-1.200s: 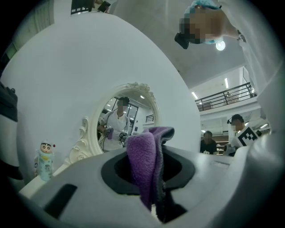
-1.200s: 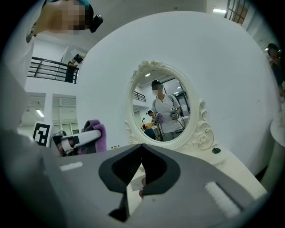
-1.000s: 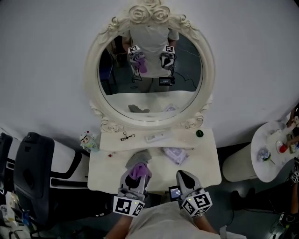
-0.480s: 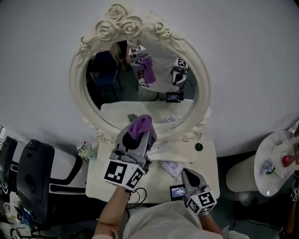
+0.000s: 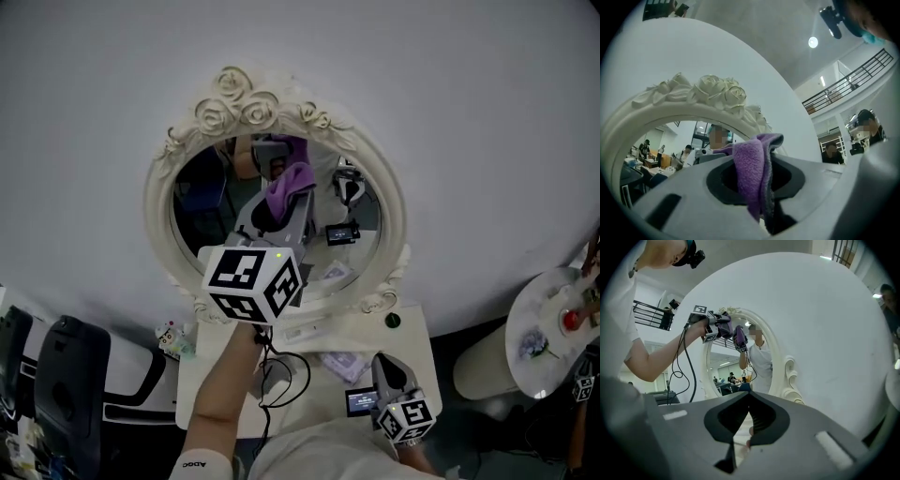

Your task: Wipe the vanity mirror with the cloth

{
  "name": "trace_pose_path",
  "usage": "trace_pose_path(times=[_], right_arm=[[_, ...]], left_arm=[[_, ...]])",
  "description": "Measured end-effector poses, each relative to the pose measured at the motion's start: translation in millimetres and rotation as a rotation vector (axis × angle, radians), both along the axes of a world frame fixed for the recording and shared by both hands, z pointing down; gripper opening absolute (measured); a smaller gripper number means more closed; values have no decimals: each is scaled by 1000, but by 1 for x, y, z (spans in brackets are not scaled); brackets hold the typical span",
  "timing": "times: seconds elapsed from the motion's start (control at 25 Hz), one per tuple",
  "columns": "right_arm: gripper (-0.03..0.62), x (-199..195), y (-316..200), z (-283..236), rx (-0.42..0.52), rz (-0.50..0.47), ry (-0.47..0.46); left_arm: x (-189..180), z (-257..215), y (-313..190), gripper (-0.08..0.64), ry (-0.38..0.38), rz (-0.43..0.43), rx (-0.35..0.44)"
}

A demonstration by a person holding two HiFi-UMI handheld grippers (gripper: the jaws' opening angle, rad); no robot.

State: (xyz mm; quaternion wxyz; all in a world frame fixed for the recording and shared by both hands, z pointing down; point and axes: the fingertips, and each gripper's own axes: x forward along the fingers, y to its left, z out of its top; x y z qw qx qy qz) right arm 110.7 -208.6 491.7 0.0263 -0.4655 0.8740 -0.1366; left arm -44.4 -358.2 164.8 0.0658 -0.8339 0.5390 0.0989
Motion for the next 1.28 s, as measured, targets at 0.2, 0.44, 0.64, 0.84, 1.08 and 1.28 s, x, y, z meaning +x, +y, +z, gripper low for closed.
trace_pose_path(times=[0.2,0.44,0.64,0.84,1.08,1.28], right_arm=[[8,7,2,-3,7,70,-12],[8,13,9,2,-7,118,-14],[8,19,10,4,-15,137,-3],[8,13,9,4,-15,126,5],[8,-5,8,3,-7,88,19],[8,-19,8,5,-14,48,43]], left_arm=[[0,-16,-22,95,3,-5,-13],[6,-17,-36,95,-28,-10,-8],[2,-18,-41,95,-44,-7,-11],[-12,-23,-39,95,-65,-26,-1],[-51,-30,-32,94,-25,-56,1],[-94,-30,-24,95,5,-118,8]])
